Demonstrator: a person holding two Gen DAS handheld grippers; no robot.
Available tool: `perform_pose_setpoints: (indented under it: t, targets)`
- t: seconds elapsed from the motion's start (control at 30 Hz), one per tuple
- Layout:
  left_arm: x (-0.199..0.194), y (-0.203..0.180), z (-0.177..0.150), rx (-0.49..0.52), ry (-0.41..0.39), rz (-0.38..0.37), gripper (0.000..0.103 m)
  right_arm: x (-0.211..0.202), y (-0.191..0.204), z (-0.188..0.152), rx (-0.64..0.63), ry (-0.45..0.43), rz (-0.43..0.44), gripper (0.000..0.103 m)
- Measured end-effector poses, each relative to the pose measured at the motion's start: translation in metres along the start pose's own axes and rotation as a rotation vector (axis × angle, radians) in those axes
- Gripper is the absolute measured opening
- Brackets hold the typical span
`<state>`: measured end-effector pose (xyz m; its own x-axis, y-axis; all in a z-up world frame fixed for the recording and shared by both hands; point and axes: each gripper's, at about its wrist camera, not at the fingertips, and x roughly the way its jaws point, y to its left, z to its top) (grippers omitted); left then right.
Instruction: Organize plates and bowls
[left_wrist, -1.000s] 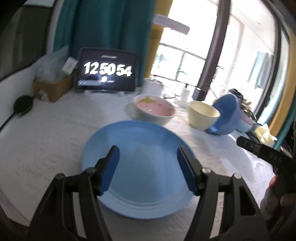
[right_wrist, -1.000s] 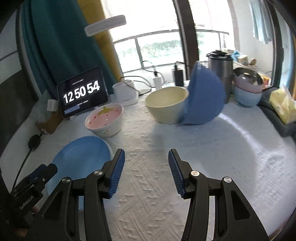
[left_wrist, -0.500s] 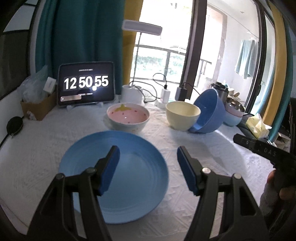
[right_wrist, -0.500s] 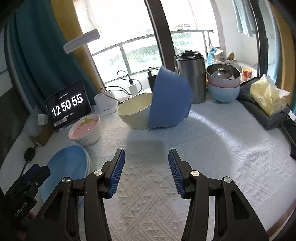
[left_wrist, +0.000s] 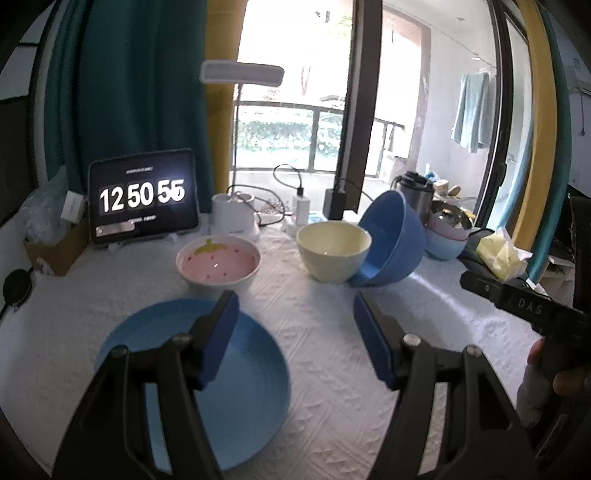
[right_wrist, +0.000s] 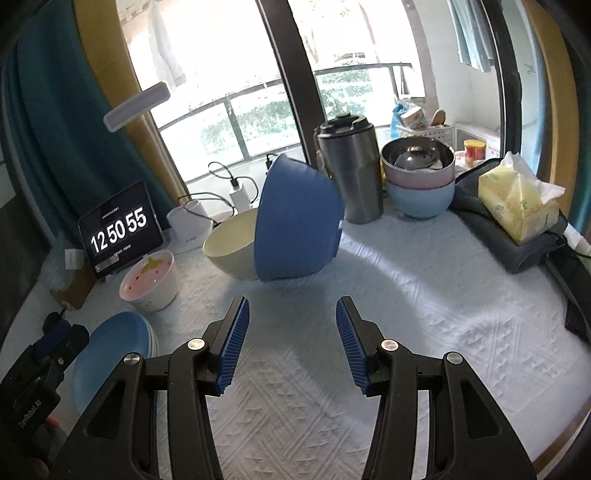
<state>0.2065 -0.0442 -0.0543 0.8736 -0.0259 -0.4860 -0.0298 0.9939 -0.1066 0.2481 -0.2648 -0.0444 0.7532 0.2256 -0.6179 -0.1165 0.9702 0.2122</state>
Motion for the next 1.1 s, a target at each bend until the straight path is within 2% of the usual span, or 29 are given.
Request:
perform_pose_setpoints:
  t: [0.43, 1.1]
  targets:
    - [0.015, -0.012, 0.018, 0.067, -0.035, -0.022, 0.066, 0.009, -0.011, 0.023, -0.009, -0.025, -0.023, 0.052]
    - [0.059, -0.004, 0.028, 0.041, 0.003, -0.031, 0.066, 0.046, -0.003, 0.06, -0.081, -0.034, -0.041, 0.052]
